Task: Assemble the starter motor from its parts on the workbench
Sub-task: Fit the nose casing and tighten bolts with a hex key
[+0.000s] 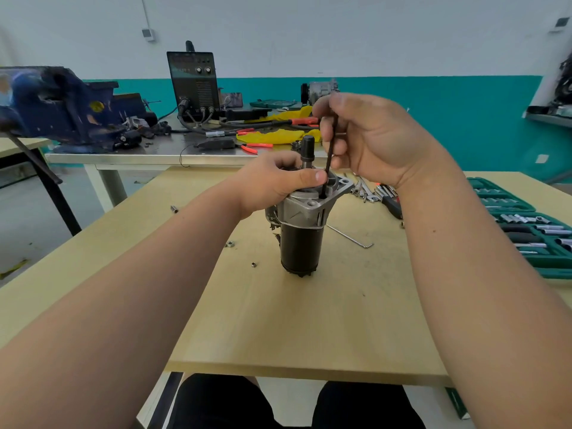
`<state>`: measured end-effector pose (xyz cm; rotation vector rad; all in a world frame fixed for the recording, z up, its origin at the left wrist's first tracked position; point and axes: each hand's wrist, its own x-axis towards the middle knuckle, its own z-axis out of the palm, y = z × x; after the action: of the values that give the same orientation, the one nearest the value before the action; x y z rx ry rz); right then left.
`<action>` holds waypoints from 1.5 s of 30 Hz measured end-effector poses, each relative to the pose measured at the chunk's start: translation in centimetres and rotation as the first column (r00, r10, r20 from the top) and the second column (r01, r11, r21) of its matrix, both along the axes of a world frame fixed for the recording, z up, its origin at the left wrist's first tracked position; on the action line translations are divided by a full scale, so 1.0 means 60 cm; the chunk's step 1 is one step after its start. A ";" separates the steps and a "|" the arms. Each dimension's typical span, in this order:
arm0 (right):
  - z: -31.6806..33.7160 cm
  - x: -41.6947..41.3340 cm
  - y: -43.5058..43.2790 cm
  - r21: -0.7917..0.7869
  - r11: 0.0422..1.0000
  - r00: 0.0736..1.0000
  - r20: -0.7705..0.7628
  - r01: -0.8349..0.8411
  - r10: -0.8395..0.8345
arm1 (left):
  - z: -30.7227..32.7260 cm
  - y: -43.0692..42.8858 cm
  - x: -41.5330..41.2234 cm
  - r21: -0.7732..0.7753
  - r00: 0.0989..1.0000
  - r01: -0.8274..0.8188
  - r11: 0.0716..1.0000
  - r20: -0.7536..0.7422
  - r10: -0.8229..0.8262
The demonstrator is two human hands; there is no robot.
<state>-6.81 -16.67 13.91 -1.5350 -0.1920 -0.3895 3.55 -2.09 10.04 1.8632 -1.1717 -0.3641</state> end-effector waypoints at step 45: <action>0.010 -0.003 0.049 -0.526 0.663 0.838 0.214 0.532 -0.502 | -0.002 -0.003 0.004 -0.009 1.000 -0.010 1.000 0.028 0.010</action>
<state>-6.99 -13.75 14.50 -2.1820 0.1210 -0.8916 3.77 -2.24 9.94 1.8713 -1.1806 -0.3269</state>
